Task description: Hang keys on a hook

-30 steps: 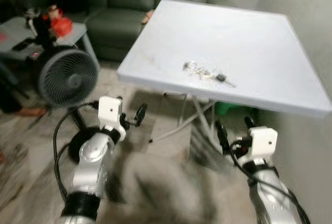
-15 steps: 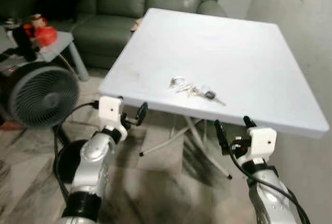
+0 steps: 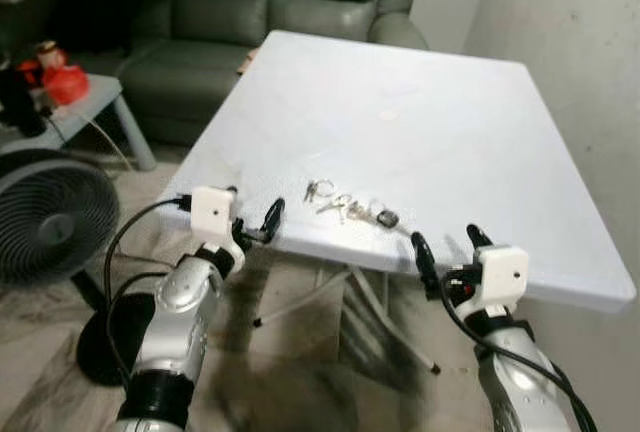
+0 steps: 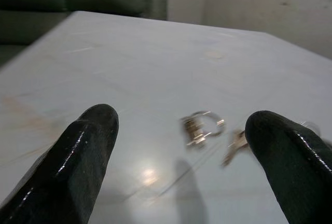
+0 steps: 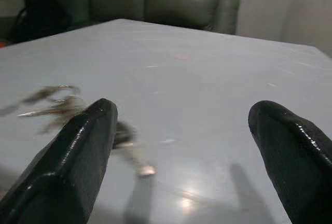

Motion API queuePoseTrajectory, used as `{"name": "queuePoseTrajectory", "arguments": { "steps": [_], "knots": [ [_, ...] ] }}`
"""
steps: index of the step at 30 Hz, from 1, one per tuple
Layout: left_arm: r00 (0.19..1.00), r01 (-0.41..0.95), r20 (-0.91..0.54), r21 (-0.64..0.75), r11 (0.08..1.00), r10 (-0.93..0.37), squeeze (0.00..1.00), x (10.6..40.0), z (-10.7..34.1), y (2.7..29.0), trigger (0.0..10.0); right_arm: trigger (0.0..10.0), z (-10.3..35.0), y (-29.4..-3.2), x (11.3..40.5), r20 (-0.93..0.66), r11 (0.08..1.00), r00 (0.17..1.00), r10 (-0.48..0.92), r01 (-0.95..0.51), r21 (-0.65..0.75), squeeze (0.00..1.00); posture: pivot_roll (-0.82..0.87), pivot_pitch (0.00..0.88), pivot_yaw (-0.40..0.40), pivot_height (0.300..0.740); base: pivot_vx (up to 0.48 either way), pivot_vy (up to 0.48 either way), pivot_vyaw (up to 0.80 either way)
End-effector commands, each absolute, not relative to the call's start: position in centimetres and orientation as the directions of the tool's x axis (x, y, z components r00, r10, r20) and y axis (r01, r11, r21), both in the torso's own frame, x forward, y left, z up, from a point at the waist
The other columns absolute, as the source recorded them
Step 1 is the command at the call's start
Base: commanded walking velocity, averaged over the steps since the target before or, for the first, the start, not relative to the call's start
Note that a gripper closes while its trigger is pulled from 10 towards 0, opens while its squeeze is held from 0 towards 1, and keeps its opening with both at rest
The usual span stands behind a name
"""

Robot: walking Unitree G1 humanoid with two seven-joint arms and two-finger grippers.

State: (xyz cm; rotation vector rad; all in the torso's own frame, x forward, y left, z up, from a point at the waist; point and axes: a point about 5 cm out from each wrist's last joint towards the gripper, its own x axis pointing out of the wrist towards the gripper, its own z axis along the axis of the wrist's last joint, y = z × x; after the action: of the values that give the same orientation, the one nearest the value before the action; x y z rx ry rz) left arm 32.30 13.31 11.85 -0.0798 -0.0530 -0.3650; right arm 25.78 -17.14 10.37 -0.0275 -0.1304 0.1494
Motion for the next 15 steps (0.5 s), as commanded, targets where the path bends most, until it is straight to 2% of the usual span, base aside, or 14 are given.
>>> {"name": "queuePoseTrajectory", "arguments": {
  "steps": [1,3,15],
  "knots": [
    [0.927,0.373,0.068,-0.081,0.924,-0.368,0.0,32.3,12.0,12.7,10.0,10.0,10.6,-17.9,25.6,0.127,0.99,0.982,0.136,-0.131,-0.05,0.0,0.0,0.051,-0.014,0.74,0.285,0.0,0.0],
    [0.927,0.374,0.068,-0.077,0.924,-0.369,0.0,32.3,12.1,12.7,10.0,10.0,10.5,-17.9,25.6,0.126,0.99,0.982,0.138,-0.132,-0.053,0.0,0.0,0.051,-0.015,0.74,0.281,0.0,0.0],
    [0.903,0.425,0.089,-0.031,0.905,-0.421,0.0,31.3,11.9,11.6,10.0,10.0,10.5,-17.4,25.7,0.075,0.958,0.964,0.255,-0.241,-0.153,0.0,0.0,0.07,-0.02,0.74,0.0,0.0,0.0]
  ]
}}
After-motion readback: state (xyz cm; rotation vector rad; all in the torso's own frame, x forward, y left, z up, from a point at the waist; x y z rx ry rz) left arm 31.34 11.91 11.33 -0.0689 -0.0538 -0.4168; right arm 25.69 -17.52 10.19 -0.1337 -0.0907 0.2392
